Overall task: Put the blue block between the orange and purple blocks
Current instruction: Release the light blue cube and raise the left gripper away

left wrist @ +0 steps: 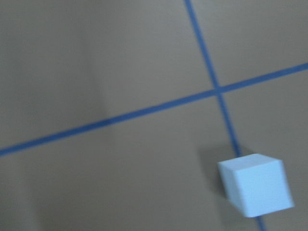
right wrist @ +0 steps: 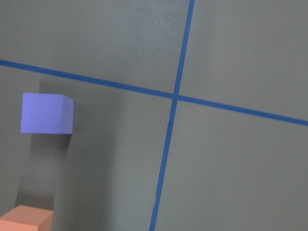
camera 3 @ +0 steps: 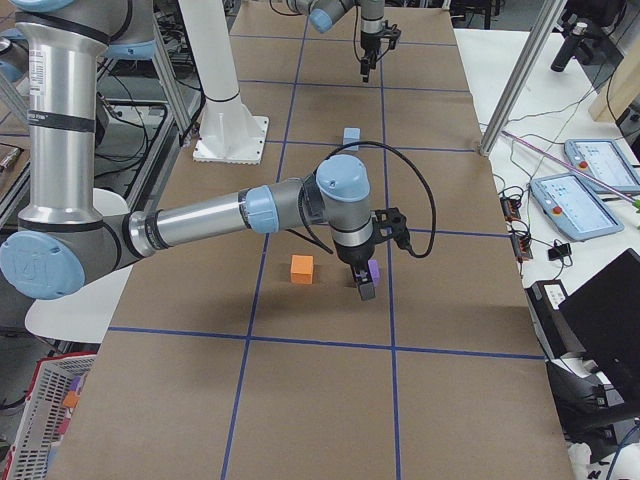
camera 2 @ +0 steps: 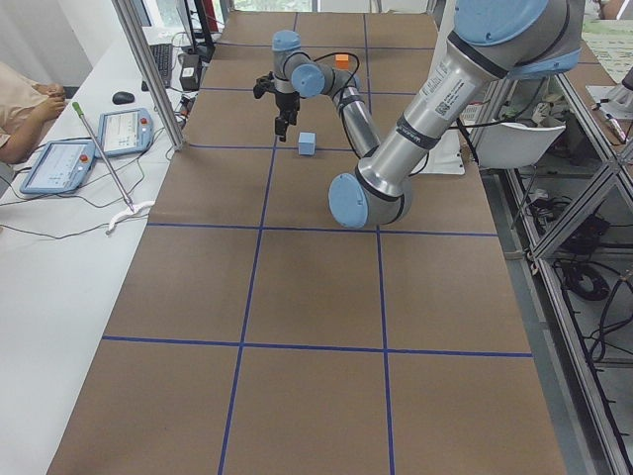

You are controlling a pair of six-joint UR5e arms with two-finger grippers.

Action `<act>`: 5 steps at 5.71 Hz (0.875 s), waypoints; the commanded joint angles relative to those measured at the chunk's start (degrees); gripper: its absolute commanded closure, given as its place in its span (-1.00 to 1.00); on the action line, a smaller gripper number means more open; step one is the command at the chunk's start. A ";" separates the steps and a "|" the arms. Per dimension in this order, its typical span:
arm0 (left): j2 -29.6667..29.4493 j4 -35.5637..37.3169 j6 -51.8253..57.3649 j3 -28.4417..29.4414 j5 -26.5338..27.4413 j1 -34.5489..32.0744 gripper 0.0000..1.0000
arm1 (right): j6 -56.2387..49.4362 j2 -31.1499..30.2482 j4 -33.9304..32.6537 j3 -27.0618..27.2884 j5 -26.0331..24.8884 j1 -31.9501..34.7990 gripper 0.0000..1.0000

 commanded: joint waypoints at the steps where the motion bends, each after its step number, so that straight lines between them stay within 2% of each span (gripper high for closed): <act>1: 10.38 0.16 21.37 -0.78 -6.73 -15.13 -1.00 | -0.24 -0.67 2.88 -0.05 4.81 -0.09 -1.00; 2: 16.89 -0.29 25.12 -0.87 -7.14 -21.57 -1.00 | 2.19 -0.77 10.81 -0.22 6.04 -2.18 -1.00; 3: 19.82 -0.03 31.77 3.22 -6.62 -23.55 -1.00 | 6.74 2.54 11.59 -0.31 6.83 -7.34 -1.00; 5: 27.12 -9.37 39.88 9.91 -7.14 -32.56 -1.00 | 25.84 14.38 11.42 -0.23 5.71 -19.36 -1.00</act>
